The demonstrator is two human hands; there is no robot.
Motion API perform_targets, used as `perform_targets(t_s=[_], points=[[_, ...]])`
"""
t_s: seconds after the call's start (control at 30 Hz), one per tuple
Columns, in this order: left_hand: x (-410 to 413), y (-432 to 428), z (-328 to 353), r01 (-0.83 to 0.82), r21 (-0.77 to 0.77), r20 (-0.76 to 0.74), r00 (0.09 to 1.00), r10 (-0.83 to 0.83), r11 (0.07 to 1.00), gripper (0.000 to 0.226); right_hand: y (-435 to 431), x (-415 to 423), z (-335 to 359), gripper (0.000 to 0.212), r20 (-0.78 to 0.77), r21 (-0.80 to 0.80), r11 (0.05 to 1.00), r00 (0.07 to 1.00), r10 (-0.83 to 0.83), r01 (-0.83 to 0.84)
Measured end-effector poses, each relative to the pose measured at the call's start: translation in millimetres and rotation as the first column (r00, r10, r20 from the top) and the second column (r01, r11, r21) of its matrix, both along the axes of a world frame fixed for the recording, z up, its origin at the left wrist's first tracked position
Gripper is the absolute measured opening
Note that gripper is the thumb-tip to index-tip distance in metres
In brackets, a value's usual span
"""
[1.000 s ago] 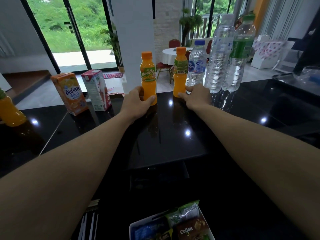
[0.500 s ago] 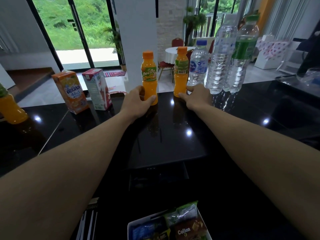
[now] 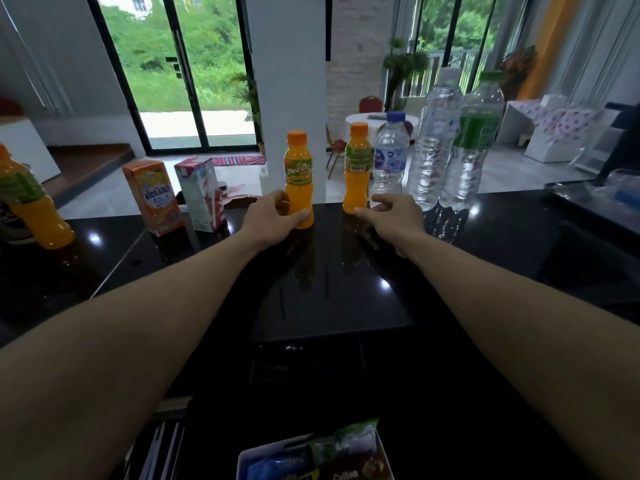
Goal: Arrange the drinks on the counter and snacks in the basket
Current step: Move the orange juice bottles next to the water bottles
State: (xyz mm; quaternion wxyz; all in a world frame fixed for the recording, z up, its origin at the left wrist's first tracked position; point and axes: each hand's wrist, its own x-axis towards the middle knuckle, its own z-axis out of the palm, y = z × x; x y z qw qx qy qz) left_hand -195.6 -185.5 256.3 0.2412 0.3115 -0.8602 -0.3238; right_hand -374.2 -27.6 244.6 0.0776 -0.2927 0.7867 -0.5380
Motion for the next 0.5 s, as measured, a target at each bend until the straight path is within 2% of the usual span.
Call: perform_targets(t_s=[0.07, 0.17, 0.3, 0.4, 0.47, 0.5], points=[[-2.3, 4.0, 3.1, -0.019, -0.012, -0.008, 1.000, 0.019, 1.000, 0.059, 9.3, -4.5, 3.7, 0.059, 0.007, 0.017, 0.998, 0.998, 0.065, -0.065], [-8.8, 16.7, 4.2, -0.040, -0.034, -0.021, 0.999, 0.039, 0.999, 0.059, 24.2, -6.8, 7.0, 0.038, -0.086, 0.130, 0.975, 0.978, 0.191, -0.180], [-20.4, 39.2, 1.6, -0.090, -0.034, -0.066, 0.994, 0.087, 0.995, 0.058, 48.8, -14.8, 10.7, 0.047, -0.199, 0.185, 0.958, 0.946, 0.257, -0.221], [-24.6, 50.3, 1.6, -0.124, -0.017, -0.105, 0.987, 0.121, 0.992, 0.061, 66.8, -26.9, 11.3, 0.047, -0.327, 0.266, 0.936, 0.891, 0.314, -0.232], [-24.6, 54.5, 0.7, -0.109, -0.016, -0.105, 0.989, 0.106, 0.994, 0.052, 76.5, -34.5, 9.7, 0.045, -0.426, 0.337, 0.914, 0.829, 0.362, -0.226], [-23.5, 56.3, -0.2, -0.101, -0.020, -0.106, 0.989, 0.098, 0.995, 0.040, 79.8, -38.2, 7.5, 0.044, -0.474, 0.368, 0.903, 0.791, 0.388, -0.222]])
